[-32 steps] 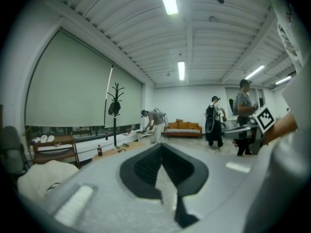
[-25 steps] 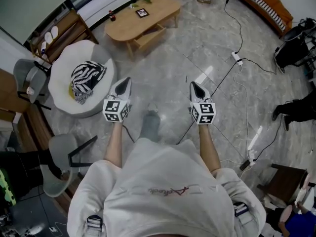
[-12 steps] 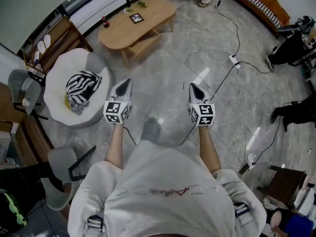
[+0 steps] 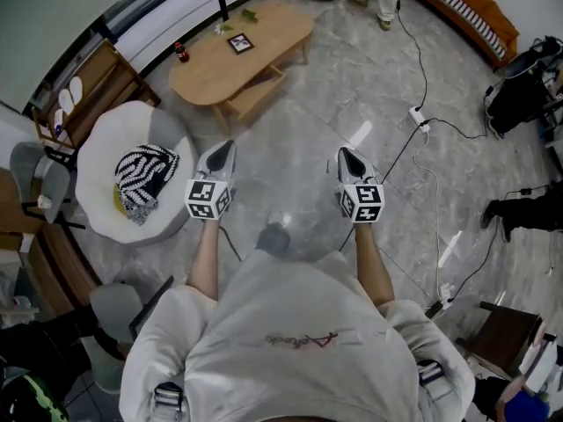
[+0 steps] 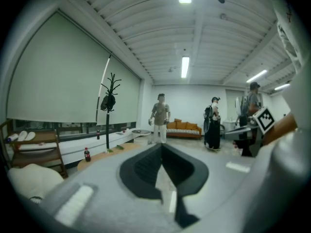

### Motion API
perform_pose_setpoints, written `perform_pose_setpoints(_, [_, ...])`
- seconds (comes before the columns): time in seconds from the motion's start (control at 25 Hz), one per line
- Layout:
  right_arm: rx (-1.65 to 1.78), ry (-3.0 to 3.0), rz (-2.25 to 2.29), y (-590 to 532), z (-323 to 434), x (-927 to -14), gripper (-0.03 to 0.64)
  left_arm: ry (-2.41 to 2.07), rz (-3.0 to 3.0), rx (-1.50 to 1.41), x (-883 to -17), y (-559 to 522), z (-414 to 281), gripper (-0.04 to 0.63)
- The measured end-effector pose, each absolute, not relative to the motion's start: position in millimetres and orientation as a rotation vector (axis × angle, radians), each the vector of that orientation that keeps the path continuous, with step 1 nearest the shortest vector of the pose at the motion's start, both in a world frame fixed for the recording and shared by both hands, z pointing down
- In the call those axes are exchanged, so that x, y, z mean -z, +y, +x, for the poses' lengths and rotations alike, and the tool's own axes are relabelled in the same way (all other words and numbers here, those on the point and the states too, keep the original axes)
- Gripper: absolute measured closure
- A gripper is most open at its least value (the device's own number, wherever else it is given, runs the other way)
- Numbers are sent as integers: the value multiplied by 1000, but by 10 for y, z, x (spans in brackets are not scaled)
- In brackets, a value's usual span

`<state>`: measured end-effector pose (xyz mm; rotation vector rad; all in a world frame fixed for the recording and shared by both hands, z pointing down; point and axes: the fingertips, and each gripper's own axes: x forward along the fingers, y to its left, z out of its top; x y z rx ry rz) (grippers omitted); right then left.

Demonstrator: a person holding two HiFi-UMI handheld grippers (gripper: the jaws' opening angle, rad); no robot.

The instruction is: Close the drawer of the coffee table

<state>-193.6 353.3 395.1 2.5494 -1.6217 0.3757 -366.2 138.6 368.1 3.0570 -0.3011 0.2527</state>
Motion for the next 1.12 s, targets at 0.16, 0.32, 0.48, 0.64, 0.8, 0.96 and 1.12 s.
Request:
perform_pose_setpoints(0.16, [-375, -1611, 2551, 3163, -1630, -3890, 612, -285, 3057, -253, -3644, 1018, -3333, 595])
perform_pose_setpoints(0.32, [-378, -1598, 2557, 2849, -1332, -3874, 612, -272, 3053, -248, -3633, 687, -3008, 595])
perform_pose_setpoints(0.48, [-382, -1580, 2566, 2556, -1088, -3859, 612, -254, 3047, -249, -3641, 374, -2745, 595])
perform_pose_setpoints(0.64, [-370, -1561, 2578, 2348, -878, -3846, 612, -230, 3050, -242, -3669, 149, -2506, 595])
perform_pose_setpoints(0.8, [-372, -1531, 2592, 2245, -721, -3858, 612, -196, 3050, -237, -3684, -1, -2281, 595])
perform_pose_setpoints(0.96, [-384, -1497, 2606, 2226, -609, -3897, 612, -152, 3049, -234, -3715, -61, -2084, 595])
perform_pose_setpoints(1.12, [-399, -1463, 2623, 2281, -549, -3937, 612, -109, 3047, -240, -3752, -20, -1974, 595])
